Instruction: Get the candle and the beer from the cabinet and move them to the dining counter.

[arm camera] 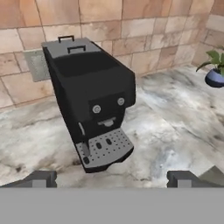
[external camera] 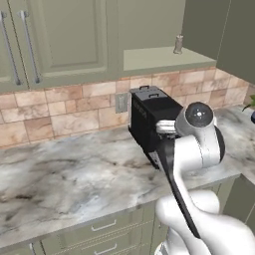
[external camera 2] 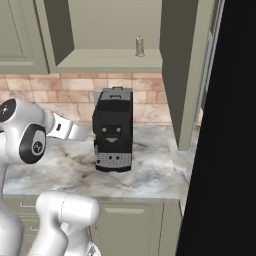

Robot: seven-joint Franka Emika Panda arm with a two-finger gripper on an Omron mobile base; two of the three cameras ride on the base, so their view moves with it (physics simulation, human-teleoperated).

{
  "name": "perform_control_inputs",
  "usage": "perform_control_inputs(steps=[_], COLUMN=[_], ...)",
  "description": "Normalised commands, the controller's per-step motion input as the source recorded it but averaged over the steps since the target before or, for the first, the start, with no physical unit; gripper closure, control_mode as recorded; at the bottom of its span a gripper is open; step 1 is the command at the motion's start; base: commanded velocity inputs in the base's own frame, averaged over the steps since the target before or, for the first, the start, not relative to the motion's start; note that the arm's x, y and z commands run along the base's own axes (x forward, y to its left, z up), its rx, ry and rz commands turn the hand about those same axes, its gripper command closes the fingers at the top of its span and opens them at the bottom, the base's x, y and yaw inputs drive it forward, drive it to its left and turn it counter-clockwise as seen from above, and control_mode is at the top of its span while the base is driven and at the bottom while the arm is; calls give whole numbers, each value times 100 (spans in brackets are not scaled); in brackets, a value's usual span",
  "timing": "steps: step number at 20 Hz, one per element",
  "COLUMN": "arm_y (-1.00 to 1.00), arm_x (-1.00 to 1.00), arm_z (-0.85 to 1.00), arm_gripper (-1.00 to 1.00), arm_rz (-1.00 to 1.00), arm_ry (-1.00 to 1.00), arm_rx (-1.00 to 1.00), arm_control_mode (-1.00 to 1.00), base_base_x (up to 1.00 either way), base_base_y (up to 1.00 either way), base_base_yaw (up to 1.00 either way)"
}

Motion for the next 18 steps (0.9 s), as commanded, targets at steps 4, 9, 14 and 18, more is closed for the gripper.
perform_control_inputs(steps=[4,9,14,18], arm_y=[-21,-13,-15,-9], arm_x=[1,2,5,9], arm_z=[48,41,35,29], arm_gripper=[-100,-100,-100,-100], arm_rz=[0,0,0,1], arm_ry=[1,-1,0,0], arm_rx=[12,7,9,3], arm_control_mode=[-100,-100,-100,-100], base_base_x=[0,0,0,0], base_base_y=[0,0,0,0], base_base_yaw=[0,0,0,0])
